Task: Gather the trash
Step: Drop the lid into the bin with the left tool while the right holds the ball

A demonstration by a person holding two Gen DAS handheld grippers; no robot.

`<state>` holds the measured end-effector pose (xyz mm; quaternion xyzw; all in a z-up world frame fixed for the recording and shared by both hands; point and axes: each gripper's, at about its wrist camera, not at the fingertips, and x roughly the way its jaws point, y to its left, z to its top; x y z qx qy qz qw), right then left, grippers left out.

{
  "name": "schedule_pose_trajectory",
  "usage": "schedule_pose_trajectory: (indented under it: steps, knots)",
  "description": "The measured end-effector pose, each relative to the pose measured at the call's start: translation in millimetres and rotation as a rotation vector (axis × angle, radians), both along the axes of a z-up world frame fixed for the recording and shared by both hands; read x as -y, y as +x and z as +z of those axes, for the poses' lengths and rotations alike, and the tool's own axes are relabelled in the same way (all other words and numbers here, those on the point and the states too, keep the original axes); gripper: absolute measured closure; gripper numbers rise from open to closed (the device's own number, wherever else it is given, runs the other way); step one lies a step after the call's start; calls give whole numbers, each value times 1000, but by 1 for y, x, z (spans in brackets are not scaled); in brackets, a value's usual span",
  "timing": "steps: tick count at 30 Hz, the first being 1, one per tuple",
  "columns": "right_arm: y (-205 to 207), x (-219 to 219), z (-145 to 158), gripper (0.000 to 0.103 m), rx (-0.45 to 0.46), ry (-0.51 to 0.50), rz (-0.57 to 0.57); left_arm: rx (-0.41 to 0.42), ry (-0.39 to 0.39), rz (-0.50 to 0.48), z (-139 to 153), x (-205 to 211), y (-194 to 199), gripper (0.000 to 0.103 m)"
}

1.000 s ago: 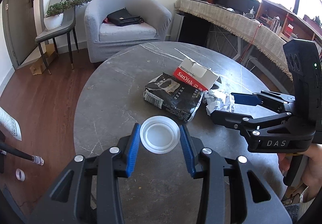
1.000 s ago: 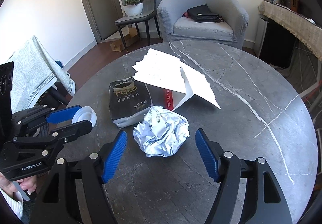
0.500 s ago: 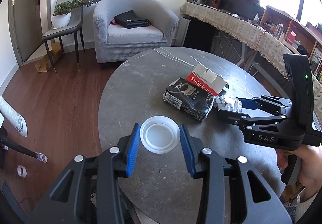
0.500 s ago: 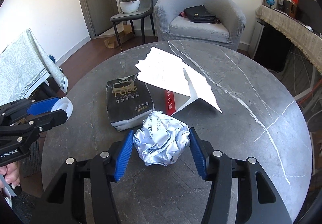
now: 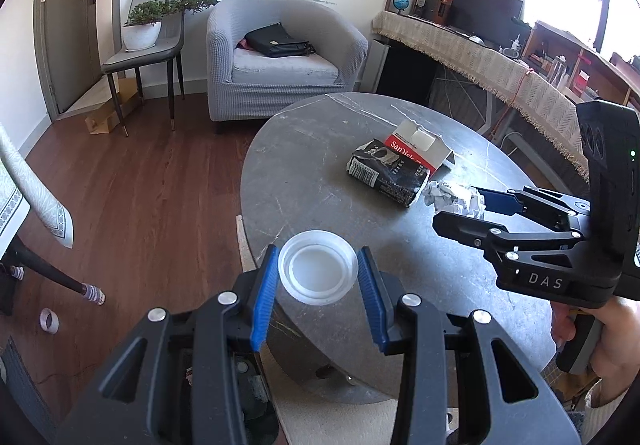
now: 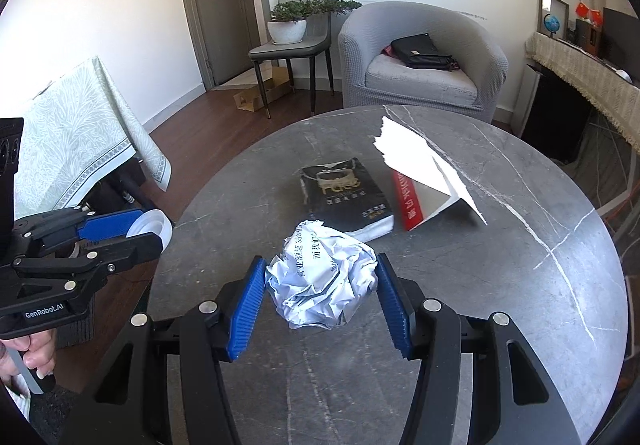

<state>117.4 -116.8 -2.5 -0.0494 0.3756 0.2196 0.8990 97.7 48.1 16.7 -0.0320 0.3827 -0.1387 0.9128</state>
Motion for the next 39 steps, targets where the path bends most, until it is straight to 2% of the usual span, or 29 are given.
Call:
schedule_pose_trajectory:
  steps: [14, 18, 29, 39]
  knots:
    - [-20, -46, 10, 48, 16, 38, 86, -33, 37, 59, -11, -47, -25, 61]
    - [-22, -66, 10, 48, 15, 45, 119, -64, 50, 69, -22, -60, -31, 61]
    - [-21, -111, 9, 48, 7, 62, 189, -202, 45, 142, -60, -114, -38, 61]
    - [-19, -149, -2, 48, -19, 41, 244, -355, 108, 183, -107, -145, -40, 61]
